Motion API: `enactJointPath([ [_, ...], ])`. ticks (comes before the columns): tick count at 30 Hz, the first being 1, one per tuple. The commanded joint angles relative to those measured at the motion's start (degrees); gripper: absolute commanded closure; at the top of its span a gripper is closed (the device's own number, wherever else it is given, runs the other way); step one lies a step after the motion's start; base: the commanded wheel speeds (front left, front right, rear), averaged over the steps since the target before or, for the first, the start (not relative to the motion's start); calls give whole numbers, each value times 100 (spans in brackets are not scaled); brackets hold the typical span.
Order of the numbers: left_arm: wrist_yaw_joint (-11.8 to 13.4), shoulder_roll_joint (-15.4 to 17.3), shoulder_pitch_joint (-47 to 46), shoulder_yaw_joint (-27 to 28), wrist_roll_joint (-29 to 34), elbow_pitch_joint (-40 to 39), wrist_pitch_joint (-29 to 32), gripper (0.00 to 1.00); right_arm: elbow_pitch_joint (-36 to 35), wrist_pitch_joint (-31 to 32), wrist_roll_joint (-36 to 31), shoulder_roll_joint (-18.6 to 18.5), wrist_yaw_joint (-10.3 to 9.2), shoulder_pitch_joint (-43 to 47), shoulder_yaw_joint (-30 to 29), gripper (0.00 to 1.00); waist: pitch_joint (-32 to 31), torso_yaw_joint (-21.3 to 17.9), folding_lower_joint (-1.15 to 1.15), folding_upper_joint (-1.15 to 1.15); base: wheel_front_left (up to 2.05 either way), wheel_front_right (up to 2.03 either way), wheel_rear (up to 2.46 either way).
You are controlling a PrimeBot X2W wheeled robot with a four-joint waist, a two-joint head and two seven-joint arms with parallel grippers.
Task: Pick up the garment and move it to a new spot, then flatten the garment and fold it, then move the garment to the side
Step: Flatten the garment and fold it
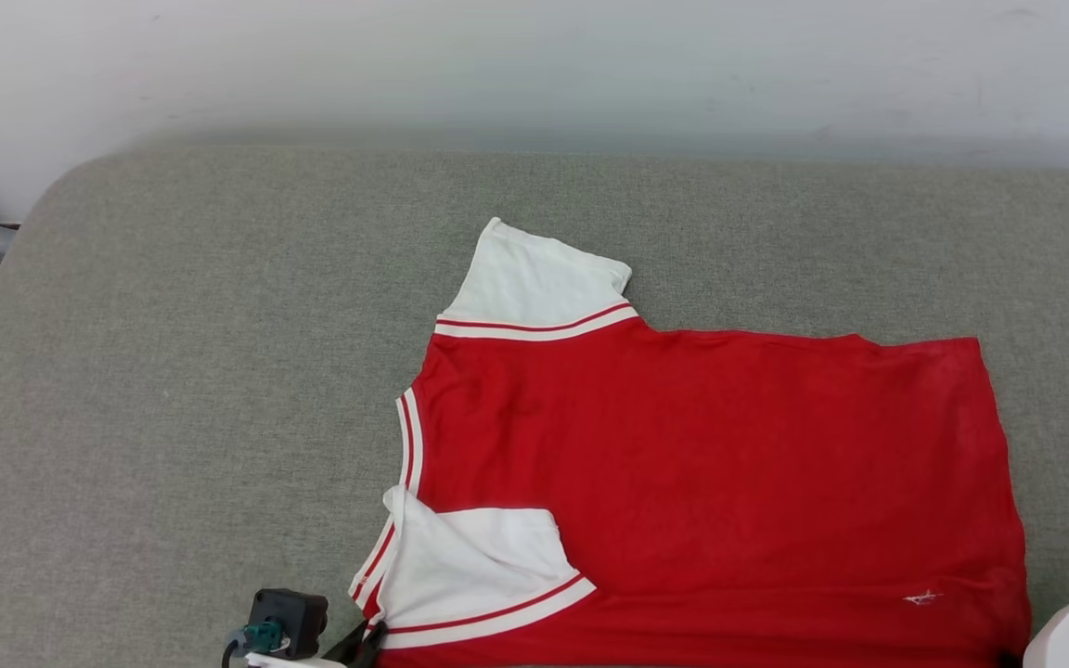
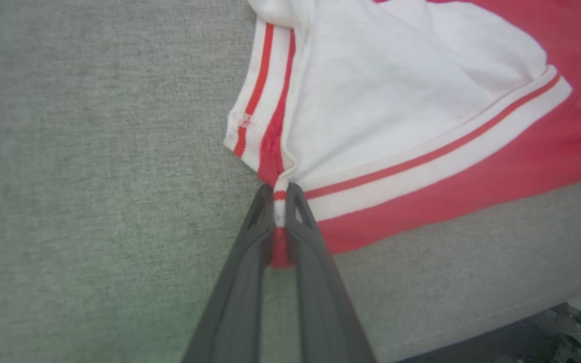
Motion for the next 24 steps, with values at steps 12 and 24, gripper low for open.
enactJointPath([
  [12, 12, -20, -140, 66, 114, 176, -508, 0, 99, -853, -50, -117, -7, -332, 197, 0, -362, -35, 0, 0, 0, 0, 0],
  [24, 303, -105, -375, 507, 563, -458, -2065, 0, -479, -2839, 33, 6, -6, -601, 398, 0, -557, -212, 0, 0, 0, 0, 0],
])
